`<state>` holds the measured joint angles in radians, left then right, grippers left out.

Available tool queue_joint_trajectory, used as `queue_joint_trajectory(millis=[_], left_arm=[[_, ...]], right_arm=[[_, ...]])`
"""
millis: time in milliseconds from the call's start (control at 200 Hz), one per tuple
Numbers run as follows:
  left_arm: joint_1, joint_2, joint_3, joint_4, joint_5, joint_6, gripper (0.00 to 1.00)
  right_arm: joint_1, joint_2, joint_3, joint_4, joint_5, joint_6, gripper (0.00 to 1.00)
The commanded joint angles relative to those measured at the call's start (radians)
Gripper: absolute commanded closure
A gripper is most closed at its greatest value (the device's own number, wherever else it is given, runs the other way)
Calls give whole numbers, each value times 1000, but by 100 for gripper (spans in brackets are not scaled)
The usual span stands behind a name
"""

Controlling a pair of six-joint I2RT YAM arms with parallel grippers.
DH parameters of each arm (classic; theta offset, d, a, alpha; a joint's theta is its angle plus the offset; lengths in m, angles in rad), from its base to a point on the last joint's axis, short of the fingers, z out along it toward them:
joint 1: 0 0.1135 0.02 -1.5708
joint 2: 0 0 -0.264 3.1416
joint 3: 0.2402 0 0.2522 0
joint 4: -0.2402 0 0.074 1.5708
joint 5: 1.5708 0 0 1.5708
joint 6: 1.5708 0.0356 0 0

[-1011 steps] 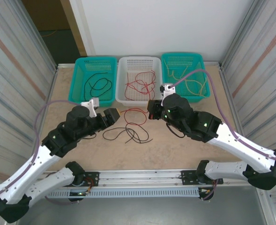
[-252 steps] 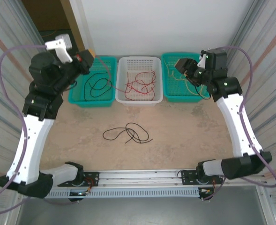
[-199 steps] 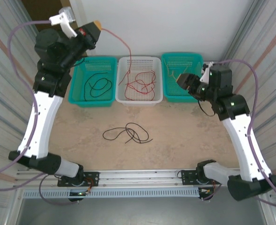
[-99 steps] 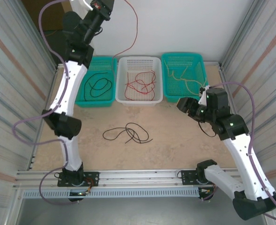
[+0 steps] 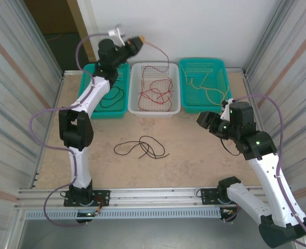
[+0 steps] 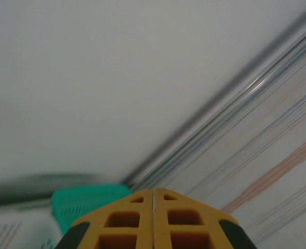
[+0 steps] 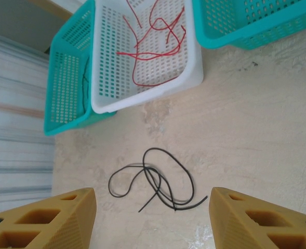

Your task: Untangle the cables

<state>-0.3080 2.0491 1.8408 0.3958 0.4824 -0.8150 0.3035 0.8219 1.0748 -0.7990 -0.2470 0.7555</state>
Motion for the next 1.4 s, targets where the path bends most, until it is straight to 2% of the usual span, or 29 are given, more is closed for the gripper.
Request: queue_joint_trajectory(millis=[0,100,115,200,306,401,501,621,807,952,1162,1398], left_arm=[[-40,-151,-170,65,46,85,100],[-73,-228,-358,50,8,119,99],[-78,-238,-383,52,6,120,96],[-94,-300,-508,50,-31,111,64],[-101,-390,-617,23,-90,109,44],[-102,-484,-640,-94,-123,149,35],[-103,-595,-644,-231,-147,190,30],[-103,-756,-659,-447,-206,231,30],[-102,-992,-746,-826,-273,269,35],[-102,-1182,-881,-1017,-284,232,42],[-101,-1385,-1036,-1134,-269,120,54],[-100,-1412,-1033,-1195,-325,107,65]], right_arm=[[6,-21,-9,-20,2,-27,42],[8,-24,-16,-13,-8,-20,42],[8,-25,-17,-10,-9,-17,42],[7,-26,-21,-5,-15,-11,42],[12,-23,-16,-6,-18,-10,42],[18,-23,-10,-9,-21,-10,42],[37,-15,-3,-1,-19,-10,41],[124,27,2,8,44,-24,41],[403,161,-39,63,186,-37,41],[594,372,-64,141,236,-40,43],[684,702,89,129,238,-48,50],[736,935,218,131,186,91,52]])
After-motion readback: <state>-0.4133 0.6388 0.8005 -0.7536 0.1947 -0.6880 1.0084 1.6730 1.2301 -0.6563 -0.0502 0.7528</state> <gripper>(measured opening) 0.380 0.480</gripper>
